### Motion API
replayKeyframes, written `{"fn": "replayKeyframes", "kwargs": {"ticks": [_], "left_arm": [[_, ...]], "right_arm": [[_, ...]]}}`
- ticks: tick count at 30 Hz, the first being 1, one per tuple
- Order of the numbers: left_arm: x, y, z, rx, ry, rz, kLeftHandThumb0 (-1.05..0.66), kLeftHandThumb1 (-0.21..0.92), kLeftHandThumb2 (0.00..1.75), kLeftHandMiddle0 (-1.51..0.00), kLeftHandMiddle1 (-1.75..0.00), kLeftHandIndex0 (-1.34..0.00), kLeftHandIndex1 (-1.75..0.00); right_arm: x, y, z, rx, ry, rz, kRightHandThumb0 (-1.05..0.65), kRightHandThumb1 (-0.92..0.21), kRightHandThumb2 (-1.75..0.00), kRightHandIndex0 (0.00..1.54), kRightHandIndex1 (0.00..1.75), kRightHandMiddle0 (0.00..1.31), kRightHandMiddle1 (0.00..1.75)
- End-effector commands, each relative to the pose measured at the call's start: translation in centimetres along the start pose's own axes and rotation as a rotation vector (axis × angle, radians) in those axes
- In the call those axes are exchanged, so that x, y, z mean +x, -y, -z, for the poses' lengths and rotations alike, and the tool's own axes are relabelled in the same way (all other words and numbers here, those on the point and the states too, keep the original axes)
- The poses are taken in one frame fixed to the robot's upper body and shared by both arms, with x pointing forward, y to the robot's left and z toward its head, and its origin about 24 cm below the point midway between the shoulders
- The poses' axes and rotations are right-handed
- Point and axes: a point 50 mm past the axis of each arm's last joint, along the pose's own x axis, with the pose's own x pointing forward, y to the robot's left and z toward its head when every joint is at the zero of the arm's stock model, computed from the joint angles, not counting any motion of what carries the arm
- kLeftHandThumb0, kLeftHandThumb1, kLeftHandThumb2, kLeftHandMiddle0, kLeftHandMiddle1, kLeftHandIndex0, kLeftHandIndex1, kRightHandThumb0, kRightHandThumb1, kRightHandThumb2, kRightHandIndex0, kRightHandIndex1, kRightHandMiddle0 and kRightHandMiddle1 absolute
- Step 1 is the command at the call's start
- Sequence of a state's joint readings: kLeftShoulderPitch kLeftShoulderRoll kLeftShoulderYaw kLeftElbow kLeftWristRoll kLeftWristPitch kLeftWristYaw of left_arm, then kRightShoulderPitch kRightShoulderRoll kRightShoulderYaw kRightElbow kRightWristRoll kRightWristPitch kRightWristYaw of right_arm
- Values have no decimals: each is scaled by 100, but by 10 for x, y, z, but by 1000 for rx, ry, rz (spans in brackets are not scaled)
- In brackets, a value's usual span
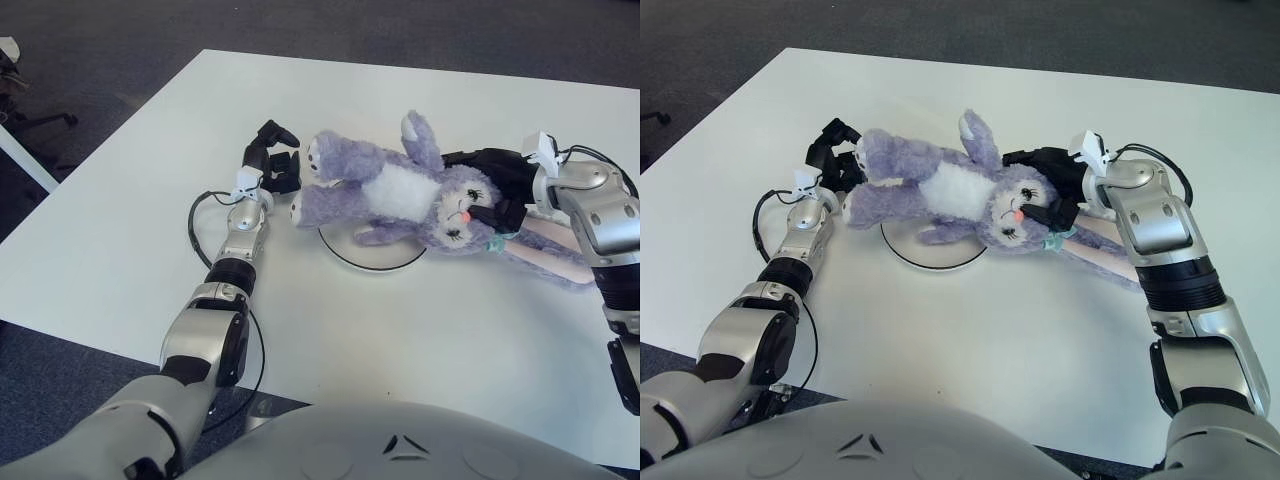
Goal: Put the doll into the plate.
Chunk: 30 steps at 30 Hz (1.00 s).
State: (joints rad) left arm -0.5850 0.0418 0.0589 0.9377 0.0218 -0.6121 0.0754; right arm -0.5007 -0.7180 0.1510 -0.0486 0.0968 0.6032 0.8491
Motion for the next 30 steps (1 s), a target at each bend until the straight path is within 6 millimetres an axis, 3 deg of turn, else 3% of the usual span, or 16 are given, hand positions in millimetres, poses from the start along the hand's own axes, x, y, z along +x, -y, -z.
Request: {"fn": "replayKeyframes", "kwargs": {"ticks": [1,30], "left_arm": [[-47,10,47,6,-196,4,-46,38,124,-127,-175,-57,-175],[-47,12,45,34,-193,6,-46,39,123,-122,-175,-56,-175]], "right_arm": [[2,1,-14,-59,30,10,0,3,-169,91,166,64,175],[13,1,-40,-63,53,-25,0,3,-168,92,165,63,175]]}}
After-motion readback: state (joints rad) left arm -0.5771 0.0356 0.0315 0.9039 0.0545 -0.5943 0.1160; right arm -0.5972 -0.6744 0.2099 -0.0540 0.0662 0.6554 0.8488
